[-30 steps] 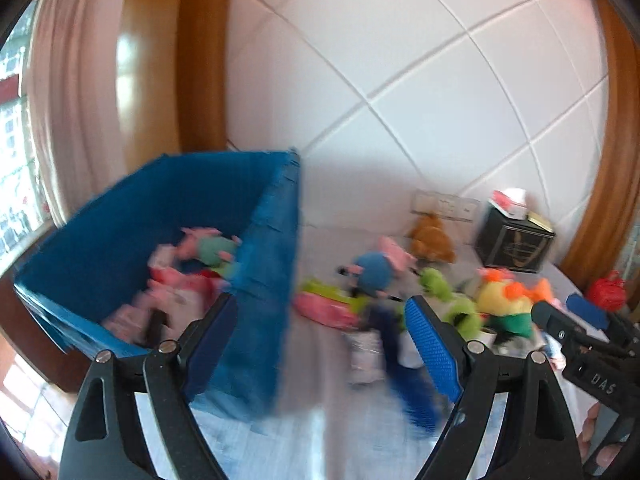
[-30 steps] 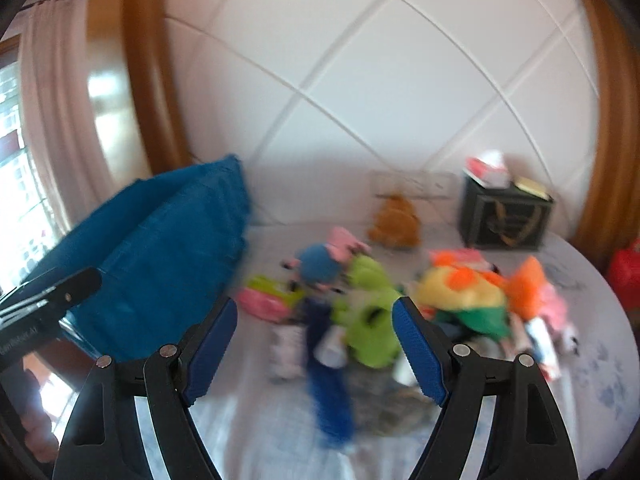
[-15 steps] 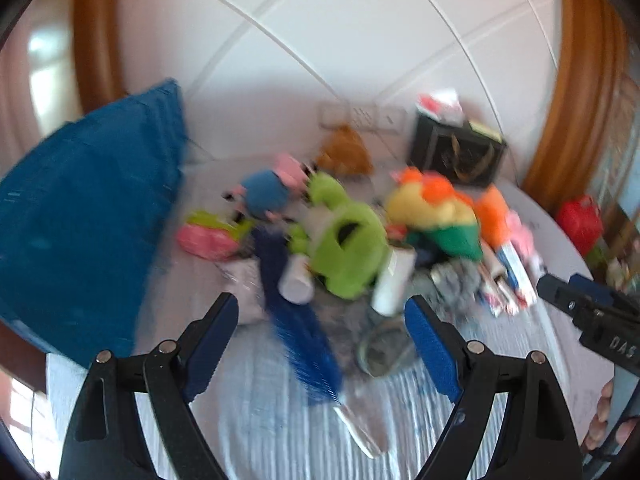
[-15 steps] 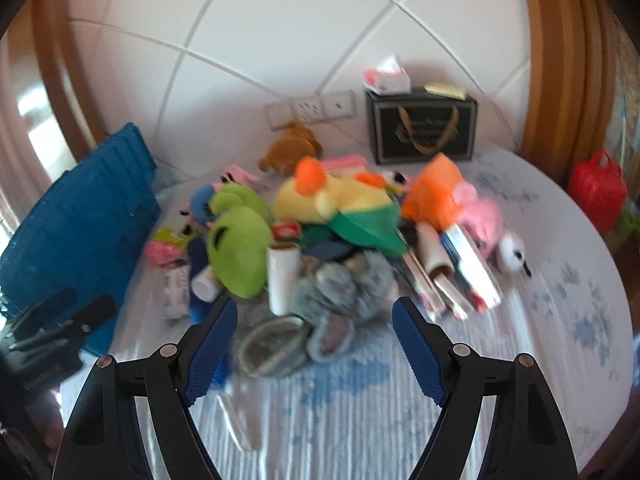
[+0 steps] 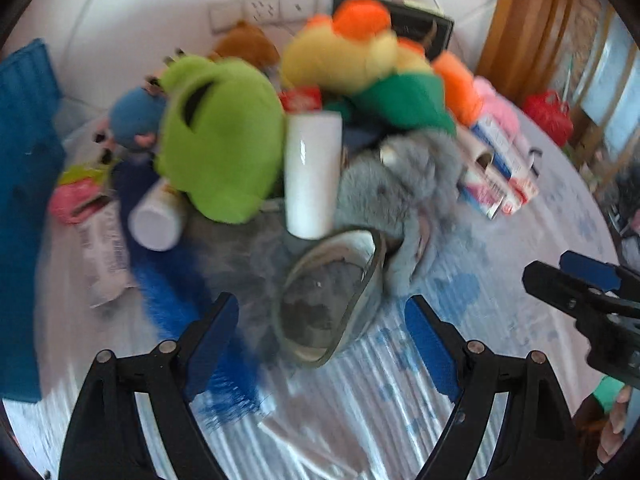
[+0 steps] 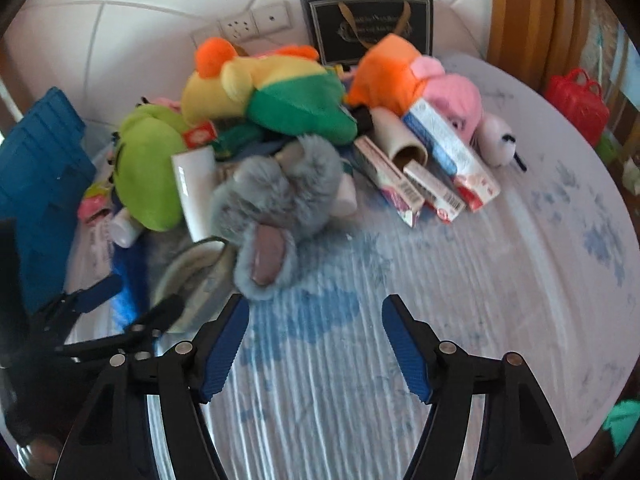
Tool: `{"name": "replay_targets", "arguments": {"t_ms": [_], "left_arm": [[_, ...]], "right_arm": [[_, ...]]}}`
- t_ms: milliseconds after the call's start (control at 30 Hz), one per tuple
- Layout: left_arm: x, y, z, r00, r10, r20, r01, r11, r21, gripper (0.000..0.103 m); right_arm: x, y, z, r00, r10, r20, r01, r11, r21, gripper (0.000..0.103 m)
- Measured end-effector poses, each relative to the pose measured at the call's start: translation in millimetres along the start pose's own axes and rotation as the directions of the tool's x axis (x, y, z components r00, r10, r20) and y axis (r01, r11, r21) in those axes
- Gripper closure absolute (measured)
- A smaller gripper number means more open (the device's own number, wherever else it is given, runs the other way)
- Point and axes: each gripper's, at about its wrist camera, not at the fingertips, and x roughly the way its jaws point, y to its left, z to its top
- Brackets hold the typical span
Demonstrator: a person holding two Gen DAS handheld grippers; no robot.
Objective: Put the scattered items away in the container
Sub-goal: 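Grasp the clear plastic ring with the left tool while the right tool grasps the grey fluffy plush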
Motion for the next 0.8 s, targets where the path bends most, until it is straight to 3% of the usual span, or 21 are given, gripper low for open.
{"name": "replay_targets", "arguments": {"t_ms": [200, 333, 567, 733, 800], "left_arm": [[50, -1, -2, 0.999, 0.014, -0.035, -0.013, 1.0, 0.02, 0.017], [54, 12, -7, 0.999, -0.031, 0.011, 0.031, 0.997, -0.063, 0.026], [48, 43, -12, 0.989, 0.145, 0.036, -0.136, 0.973, -0.186, 0.027], [54, 48, -5, 0.991, 0.135, 0.022, -0.126, 0.964, -0.233, 0.027], [52, 46, -5, 0.988, 0.149, 0.027, -0.139, 0.961, -0.241, 0.027]], "right_arm": [[34, 2, 3, 1.0, -0.009, 0.001, 0.009, 1.0, 0.027, 0.033], [50, 13, 8, 1.0, 0.024, 0.0, -0.024, 1.0, 0.009, 0.033], [80, 34, 22, 0.996, 0.08, -0.028, -0.082, 0.995, -0.055, 0.033], [111, 41, 30, 0.995, 0.074, -0.06, -0.08, 0.993, -0.092, 0.034], [122, 37, 30, 0.996, 0.057, -0.075, -0.064, 0.994, -0.09, 0.044]]}}
